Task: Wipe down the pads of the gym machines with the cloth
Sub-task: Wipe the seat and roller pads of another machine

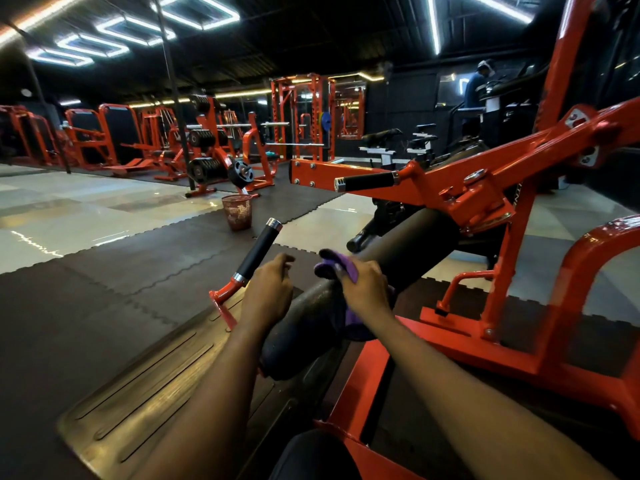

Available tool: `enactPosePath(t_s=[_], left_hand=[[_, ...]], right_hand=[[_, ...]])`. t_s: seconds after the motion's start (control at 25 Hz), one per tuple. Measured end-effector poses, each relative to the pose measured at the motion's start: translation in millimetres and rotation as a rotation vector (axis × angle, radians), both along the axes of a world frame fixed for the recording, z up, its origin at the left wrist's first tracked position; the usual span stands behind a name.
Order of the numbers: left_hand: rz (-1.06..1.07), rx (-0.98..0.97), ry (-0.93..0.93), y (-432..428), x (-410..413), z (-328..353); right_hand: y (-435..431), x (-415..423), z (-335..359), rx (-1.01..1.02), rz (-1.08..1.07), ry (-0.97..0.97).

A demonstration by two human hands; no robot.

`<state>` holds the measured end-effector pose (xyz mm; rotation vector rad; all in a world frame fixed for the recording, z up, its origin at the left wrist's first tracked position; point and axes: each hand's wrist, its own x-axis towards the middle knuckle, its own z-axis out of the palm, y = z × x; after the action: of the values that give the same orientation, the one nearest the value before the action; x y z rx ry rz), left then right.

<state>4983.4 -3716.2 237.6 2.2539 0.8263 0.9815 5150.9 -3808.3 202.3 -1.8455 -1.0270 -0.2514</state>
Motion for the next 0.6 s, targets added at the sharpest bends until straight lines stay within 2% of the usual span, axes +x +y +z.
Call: enactPosePath(t_s=[0.08, 0.16, 0.24, 0.32, 0.52, 0.56, 0.6], left_hand=[[-0.069, 0.01, -0.037, -6.3, 3.4, 20.3], [-0.204, 0.061, 0.005, -17.0, 11.6, 38.5], [-0.347, 0.101, 0.058, -27.6, 21.4, 52.1], [-0.391, 0.115, 0.084, -32.5, 29.4, 61.5], [-0.253, 0.103, 0.179, -33.7, 39.0, 82.6], [-0.227, 0.121, 0.189, -31.7, 41.4, 85.5], [-0.203, 0.135, 0.202, -29.7, 43.4, 88.1]], right_hand=[[-17.5, 10.7, 23.9, 0.2, 0.217, 0.412], [-38.2, 15.6, 44.3, 0.299, 0.415, 0.589], [-54.7, 12.8, 62.2, 0.292, 0.582, 0.668], [-69.6, 9.5, 77.7, 0.22, 0.6, 0.667], [-93.4, 14.0, 77.7, 0.119, 0.65, 0.868], [-94.9, 14.2, 75.2, 0.101, 0.677, 0.861], [-94.9, 16.2, 73.3, 0.051, 0.668, 0.774]])
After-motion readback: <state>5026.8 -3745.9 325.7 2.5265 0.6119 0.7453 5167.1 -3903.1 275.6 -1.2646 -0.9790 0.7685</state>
